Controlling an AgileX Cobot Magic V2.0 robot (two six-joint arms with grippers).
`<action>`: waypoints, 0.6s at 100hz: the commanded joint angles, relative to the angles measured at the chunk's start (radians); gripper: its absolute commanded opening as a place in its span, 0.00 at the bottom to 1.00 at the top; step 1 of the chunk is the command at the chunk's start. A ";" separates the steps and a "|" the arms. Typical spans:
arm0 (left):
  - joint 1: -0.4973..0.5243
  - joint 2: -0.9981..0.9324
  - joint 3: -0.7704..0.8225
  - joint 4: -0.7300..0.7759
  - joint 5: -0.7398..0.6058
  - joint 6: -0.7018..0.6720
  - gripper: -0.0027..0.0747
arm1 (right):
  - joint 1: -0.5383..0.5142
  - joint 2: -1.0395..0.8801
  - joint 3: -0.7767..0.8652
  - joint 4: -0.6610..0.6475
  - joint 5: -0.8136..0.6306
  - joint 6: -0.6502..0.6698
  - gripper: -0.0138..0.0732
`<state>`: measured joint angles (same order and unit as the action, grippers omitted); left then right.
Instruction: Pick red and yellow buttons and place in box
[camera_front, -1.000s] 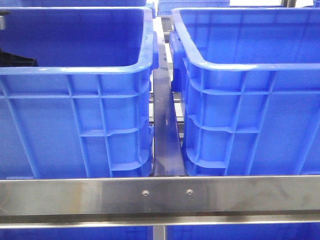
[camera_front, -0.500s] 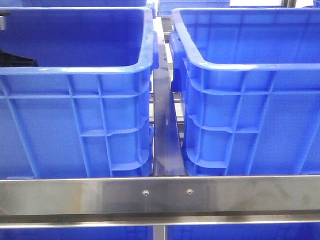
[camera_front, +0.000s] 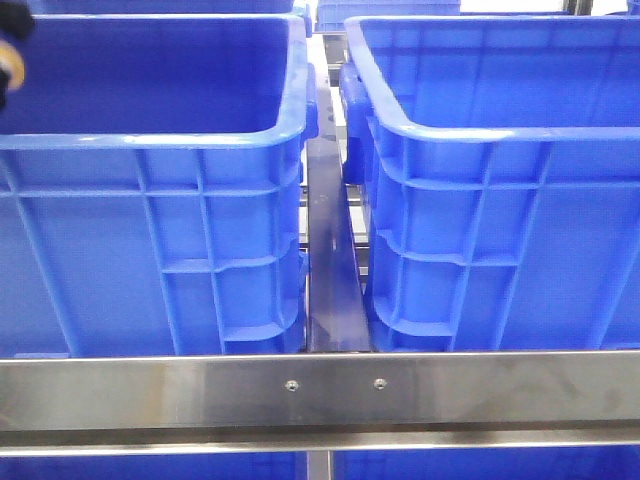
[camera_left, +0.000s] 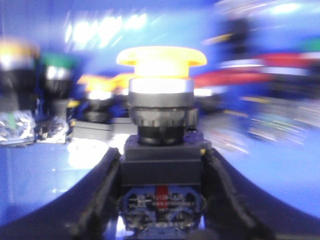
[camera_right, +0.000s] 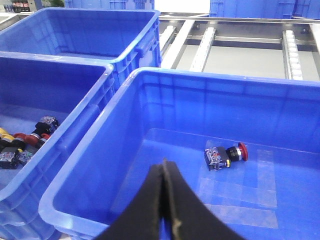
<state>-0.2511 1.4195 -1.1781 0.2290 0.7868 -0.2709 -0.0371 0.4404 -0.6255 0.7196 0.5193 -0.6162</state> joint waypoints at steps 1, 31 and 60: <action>-0.062 -0.110 -0.029 0.006 -0.008 0.028 0.01 | 0.000 0.002 -0.022 0.016 -0.055 -0.010 0.08; -0.317 -0.313 -0.029 0.003 0.073 0.085 0.01 | 0.000 0.002 -0.022 0.016 -0.055 -0.010 0.08; -0.582 -0.378 -0.029 -0.013 0.118 0.090 0.01 | 0.000 0.002 -0.022 0.016 -0.055 -0.010 0.08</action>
<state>-0.7663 1.0650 -1.1781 0.2149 0.9525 -0.1807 -0.0371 0.4404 -0.6255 0.7196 0.5193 -0.6162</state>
